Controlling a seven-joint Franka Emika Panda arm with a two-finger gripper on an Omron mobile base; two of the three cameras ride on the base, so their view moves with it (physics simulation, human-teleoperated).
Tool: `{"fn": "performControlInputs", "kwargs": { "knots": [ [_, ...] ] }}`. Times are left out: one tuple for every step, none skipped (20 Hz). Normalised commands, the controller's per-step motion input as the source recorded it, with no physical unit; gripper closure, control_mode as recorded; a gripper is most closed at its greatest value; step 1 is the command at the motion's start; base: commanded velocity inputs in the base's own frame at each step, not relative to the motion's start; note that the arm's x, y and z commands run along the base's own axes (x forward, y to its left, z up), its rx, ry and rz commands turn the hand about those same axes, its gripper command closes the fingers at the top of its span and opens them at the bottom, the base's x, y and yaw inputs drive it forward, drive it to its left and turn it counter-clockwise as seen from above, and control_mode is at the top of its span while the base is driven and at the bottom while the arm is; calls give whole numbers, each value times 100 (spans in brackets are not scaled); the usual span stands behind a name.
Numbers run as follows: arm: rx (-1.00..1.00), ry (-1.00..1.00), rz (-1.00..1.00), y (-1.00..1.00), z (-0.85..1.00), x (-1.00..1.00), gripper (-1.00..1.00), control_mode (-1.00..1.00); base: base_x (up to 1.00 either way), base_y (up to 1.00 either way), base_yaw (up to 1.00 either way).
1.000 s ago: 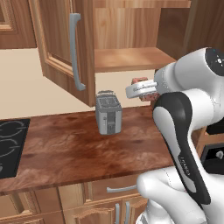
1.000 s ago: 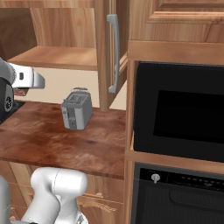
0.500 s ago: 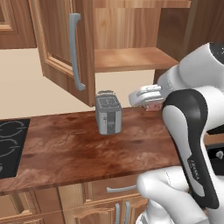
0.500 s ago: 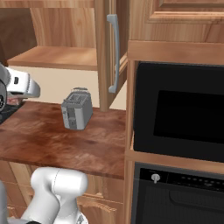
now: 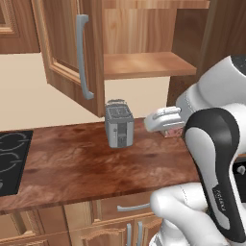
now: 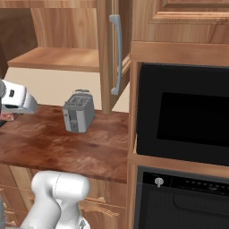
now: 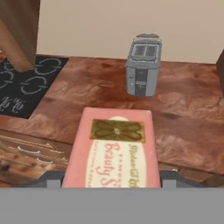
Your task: Open the cabinet. Pick the bar soap and place it next to the sink. Then close the cabinet.
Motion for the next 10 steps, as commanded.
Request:
{"fn": "performControlInputs", "kwargs": {
  "knots": [
    [0,0,0,0,-44,-27,100,-100,0,0,0],
    [0,0,0,0,-44,-25,100,-100,0,0,0],
    [0,0,0,0,-44,-23,100,-100,0,0,0],
    [0,0,0,-1,-41,-20,100,-100,0,0,0],
    [0,0,0,-1,-37,-17,100,-100,0,0,0],
    [0,1,0,0,-30,-10,100,-100,0,0,0],
    [0,1,0,-4,-25,0,100,-100,0,0,0],
    [0,0,0,-3,-23,0,100,-100,0,0,0],
    [0,0,0,-1,-13,0,100,-100,0,0,0],
    [0,0,0,0,0,0,100,-100,0,0,0]
  ]
}}
